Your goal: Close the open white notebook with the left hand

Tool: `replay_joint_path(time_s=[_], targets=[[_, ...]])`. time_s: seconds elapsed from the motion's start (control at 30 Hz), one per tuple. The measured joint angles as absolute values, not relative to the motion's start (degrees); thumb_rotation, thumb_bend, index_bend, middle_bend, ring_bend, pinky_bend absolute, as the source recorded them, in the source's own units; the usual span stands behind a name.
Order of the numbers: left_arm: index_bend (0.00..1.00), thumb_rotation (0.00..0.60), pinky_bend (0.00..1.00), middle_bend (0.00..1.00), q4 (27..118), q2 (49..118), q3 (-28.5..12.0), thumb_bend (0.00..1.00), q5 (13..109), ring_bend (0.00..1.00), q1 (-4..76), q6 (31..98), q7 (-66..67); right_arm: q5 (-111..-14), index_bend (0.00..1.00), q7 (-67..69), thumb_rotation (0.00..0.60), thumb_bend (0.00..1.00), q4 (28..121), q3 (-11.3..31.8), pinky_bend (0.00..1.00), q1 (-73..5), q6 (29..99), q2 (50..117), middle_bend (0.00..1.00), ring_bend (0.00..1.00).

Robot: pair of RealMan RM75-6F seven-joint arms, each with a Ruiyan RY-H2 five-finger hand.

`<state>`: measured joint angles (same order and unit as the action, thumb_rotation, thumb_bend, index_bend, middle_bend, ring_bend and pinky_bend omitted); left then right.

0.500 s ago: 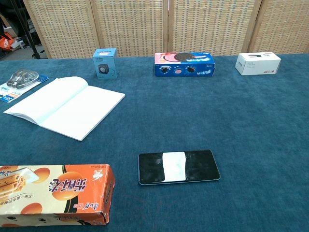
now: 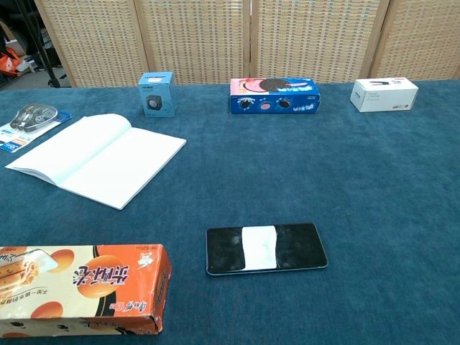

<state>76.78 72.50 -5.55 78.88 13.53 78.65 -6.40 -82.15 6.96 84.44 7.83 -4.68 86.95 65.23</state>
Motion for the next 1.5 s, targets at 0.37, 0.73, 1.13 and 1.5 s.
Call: replay_joint_path(time_s=[0.37,0.73,1.13,1.5], targets=[[0.0,0.6,0.0,0.0,58.06,84.24,-4.76,0.15,82.78,0.0,19.62,71.05,-16.2,-81.49,0.0,11.19,0.6,0.0,84.79,7.72,0.0,-5.49,83.47,63.97,0.0,0.0],[0.0,0.6,0.0,0.0,44.75,94.17,-5.51,0.25,82.78,0.0,25.41,64.47,-18.71,-80.69,0.0,11.95,0.6,0.0,84.35,7.8,0.0,-6.11,81.85,63.75,0.0,0.0],[0.0,0.6,0.0,0.0,39.38,97.32,-5.83,0.28,82.12,0.0,26.61,63.03,-20.04,-80.6,0.0,12.61,0.6,0.0,84.31,7.69,0.0,-6.15,81.38,63.42,0.0,0.0],[0.0,0.6,0.0,0.0,32.67,101.17,-6.44,0.28,81.05,0.0,29.15,58.81,-21.53,-80.06,0.0,12.62,0.6,0.0,84.23,7.75,0.0,-6.31,80.69,63.39,0.0,0.0]])
